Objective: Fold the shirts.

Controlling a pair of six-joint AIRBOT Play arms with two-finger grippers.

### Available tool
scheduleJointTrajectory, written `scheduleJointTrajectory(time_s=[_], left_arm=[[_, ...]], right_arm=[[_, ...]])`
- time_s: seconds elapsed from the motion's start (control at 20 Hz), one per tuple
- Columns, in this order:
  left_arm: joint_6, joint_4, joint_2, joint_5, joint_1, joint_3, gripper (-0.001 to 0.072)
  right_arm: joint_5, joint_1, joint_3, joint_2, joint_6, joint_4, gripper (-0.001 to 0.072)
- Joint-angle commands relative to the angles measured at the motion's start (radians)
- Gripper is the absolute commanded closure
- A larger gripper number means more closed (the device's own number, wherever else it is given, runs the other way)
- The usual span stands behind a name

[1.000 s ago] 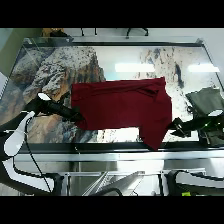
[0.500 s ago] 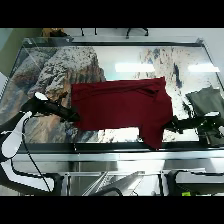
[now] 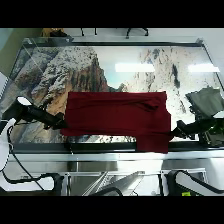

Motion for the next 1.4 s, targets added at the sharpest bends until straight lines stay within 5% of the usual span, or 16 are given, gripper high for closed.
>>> scheduleJointTrajectory(time_s=[0.0,0.2,0.7,0.9,0.95,1.05,1.1,1.15,1.2,1.35], left_arm=[[0.008,0.005,0.054,0.001,0.022,-0.041,0.0697],[0.005,-0.053,0.045,-0.001,0.019,0.158,0.0696],[-0.031,-0.066,-0.365,0.090,-0.116,0.657,0.0696],[-0.044,-0.050,-0.533,0.053,-0.128,0.809,0.0696],[-0.071,-0.016,-0.562,0.033,-0.125,0.841,0.0696],[-0.112,0.083,-0.600,-0.015,-0.121,0.904,0.0693],[-0.125,0.113,-0.610,-0.039,-0.112,0.937,0.0634],[-0.129,0.124,-0.616,-0.065,-0.104,0.978,0.0230],[-0.158,0.123,-0.618,-0.076,-0.097,1.015,0.0006],[-0.181,0.058,-0.607,-0.117,-0.079,1.117,0.0006]], right_arm=[[-0.027,0.002,0.032,0.076,-0.074,0.224,0.0685],[-0.140,0.011,0.197,0.002,-0.179,0.426,0.0685],[-0.471,0.280,0.476,-0.517,-0.317,0.428,0.0684],[-0.590,0.299,0.491,-0.585,-0.320,0.428,0.0682],[-0.584,0.295,0.497,-0.579,-0.320,0.421,0.0647],[-0.507,0.274,0.529,-0.560,-0.319,0.370,0.0325],[-0.465,0.259,0.552,-0.546,-0.318,0.329,0.0316],[-0.437,0.243,0.571,-0.531,-0.314,0.297,0.0269],[-0.426,0.220,0.585,-0.515,-0.283,0.269,0.0039],[-0.381,0.164,0.587,-0.509,-0.232,0.248,-0.0005]])
